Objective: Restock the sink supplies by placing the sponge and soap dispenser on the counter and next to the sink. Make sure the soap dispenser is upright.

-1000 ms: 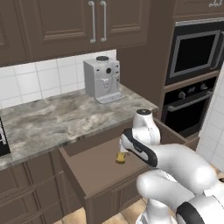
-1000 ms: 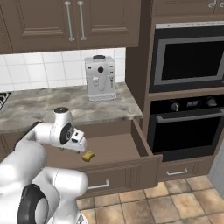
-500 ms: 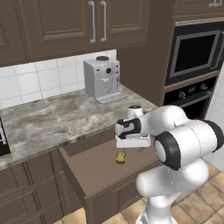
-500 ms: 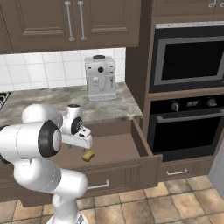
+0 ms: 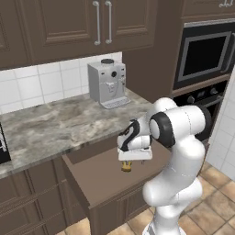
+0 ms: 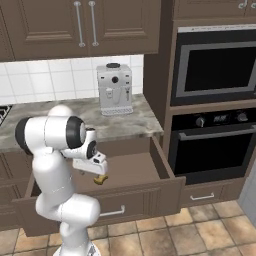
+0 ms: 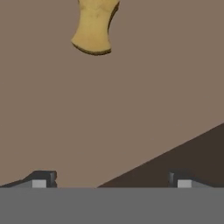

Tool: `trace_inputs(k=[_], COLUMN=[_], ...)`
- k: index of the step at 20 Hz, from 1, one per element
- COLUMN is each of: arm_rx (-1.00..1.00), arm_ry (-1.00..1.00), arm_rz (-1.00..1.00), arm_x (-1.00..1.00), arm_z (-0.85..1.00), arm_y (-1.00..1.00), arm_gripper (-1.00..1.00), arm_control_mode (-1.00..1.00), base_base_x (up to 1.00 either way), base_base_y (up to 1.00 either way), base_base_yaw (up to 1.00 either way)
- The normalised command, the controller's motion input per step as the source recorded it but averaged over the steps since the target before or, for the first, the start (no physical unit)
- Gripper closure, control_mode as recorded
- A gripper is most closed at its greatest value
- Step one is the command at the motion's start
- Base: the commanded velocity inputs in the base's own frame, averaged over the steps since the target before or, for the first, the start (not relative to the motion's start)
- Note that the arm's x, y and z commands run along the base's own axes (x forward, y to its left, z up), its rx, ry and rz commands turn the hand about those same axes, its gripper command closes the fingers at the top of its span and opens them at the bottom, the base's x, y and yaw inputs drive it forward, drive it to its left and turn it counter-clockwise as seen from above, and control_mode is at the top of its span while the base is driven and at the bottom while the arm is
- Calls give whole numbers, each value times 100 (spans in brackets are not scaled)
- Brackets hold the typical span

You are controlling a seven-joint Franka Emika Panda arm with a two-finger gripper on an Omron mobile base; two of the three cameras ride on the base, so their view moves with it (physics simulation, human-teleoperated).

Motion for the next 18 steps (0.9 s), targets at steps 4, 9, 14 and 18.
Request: trace_inputs(k=[4, 9, 14, 18], arm_rx=[0, 0, 0, 0], arm_ry=[-1, -4, -3, -3], arm_rz=[-3, -10, -6, -5], arm_x=[37, 47, 44, 42], arm_z=[-56, -32, -36, -36], arm_y=[0, 0, 0, 0], arm_gripper=[-100, -100, -100, -100], arm_control_mode=[-100, -100, -100, -100], base_base_x=[0, 0, 0, 0], base_base_y=[0, 0, 0, 0], base_base_yaw=[0, 0, 0, 0])
